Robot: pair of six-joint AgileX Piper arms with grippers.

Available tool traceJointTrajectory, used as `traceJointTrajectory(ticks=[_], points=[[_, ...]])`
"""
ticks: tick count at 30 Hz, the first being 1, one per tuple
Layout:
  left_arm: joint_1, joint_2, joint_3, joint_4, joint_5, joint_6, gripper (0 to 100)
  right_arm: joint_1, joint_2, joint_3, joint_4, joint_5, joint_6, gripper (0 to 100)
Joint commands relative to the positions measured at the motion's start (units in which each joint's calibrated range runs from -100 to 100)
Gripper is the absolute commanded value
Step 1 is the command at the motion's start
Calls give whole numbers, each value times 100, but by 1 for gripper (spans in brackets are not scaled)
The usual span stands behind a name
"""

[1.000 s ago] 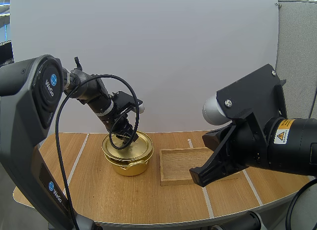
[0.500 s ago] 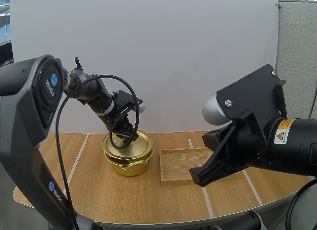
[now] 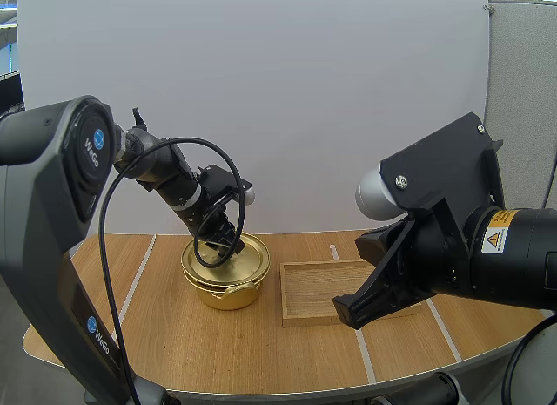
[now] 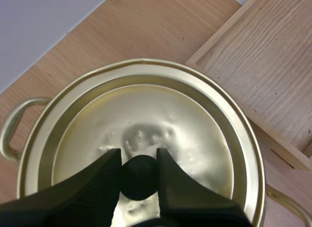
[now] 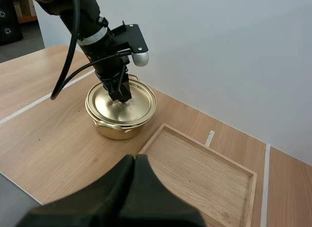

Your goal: Open the pot, put the pineapple inside, and close it

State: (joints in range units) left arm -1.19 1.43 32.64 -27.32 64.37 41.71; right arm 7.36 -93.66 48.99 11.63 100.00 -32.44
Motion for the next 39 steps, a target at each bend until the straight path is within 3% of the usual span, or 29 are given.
traceJointTrajectory(ticks=[1,8,10,13,15,16,25,39], points=[[-10,76,13,-106,102,36,0,-23,-52,22,8,0,-27,0],[-10,170,13,-106,365,57,1,-23,-52,22,8,0,-27,0],[-10,127,-1,-106,437,57,11,-23,-52,22,8,0,-27,0],[-10,34,-57,-106,672,57,47,-23,-52,22,8,0,-27,0],[-10,-76,-69,-106,742,57,90,-23,-52,22,8,0,-27,0],[-10,-131,-69,-106,784,57,100,-23,-52,22,8,0,-27,0],[-1,-982,-382,-66,1712,-60,100,-23,-52,22,8,0,-27,0],[-1,-3816,-834,275,2478,-193,100,-23,-52,22,8,0,-27,0]])
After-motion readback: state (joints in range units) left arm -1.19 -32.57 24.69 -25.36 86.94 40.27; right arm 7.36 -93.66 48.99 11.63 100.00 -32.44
